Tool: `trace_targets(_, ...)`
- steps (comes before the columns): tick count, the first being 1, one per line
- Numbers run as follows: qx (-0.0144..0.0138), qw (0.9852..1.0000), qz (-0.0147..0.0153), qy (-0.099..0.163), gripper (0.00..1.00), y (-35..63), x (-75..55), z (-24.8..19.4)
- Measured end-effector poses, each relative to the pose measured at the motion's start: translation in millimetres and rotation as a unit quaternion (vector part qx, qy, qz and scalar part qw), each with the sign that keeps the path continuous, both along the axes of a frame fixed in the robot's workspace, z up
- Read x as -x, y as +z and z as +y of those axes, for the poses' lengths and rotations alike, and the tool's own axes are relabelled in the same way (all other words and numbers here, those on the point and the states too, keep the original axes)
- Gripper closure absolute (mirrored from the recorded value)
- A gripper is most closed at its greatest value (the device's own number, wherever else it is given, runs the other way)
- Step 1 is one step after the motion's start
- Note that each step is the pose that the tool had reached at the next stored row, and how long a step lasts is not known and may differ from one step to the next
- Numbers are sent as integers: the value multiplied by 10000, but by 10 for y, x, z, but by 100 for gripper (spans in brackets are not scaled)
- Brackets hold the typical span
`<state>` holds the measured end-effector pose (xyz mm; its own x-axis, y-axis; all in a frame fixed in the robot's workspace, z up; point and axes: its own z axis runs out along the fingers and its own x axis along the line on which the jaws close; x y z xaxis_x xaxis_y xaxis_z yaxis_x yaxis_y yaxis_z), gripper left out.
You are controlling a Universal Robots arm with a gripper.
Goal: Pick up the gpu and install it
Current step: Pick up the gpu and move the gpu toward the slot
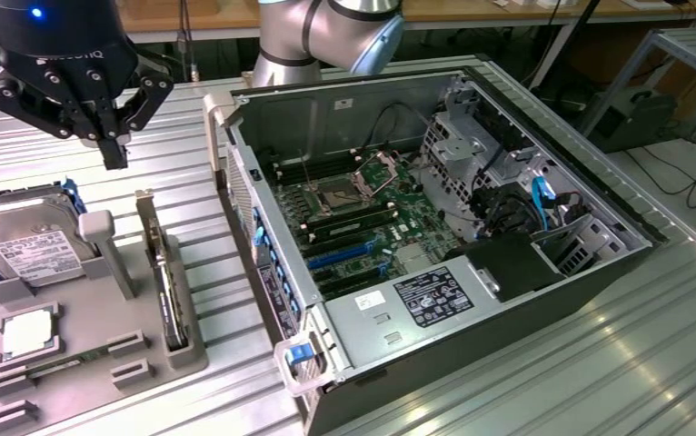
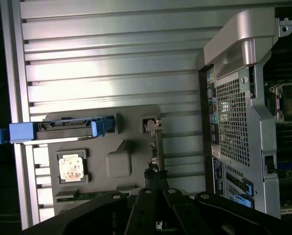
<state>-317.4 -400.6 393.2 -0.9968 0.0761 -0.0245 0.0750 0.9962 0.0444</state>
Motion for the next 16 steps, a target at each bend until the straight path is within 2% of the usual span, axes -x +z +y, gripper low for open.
trace_targets(3, 0, 10000, 0, 0, 89, 0, 0, 0)
trace_targets(4, 0, 10000, 0, 0, 77, 0, 0, 0)
trace_targets(5, 0, 10000, 0, 0, 71, 0, 0, 0)
trace_targets(6, 0, 10000, 0, 0, 71, 0, 0, 0)
trace_targets(9, 0, 10000, 0, 0, 53, 0, 0, 0)
trace_targets(10, 0, 10000, 0, 0, 53, 0, 0, 0)
trace_targets(12, 0, 10000, 0, 0, 40, 0, 0, 0)
trace_targets(13, 0, 10000, 0, 0, 40, 0, 0, 0)
trace_targets(14, 0, 10000, 0, 10, 28, 0, 0, 0)
trace_targets(16, 0, 10000, 0, 29, 28, 0, 1, -15)
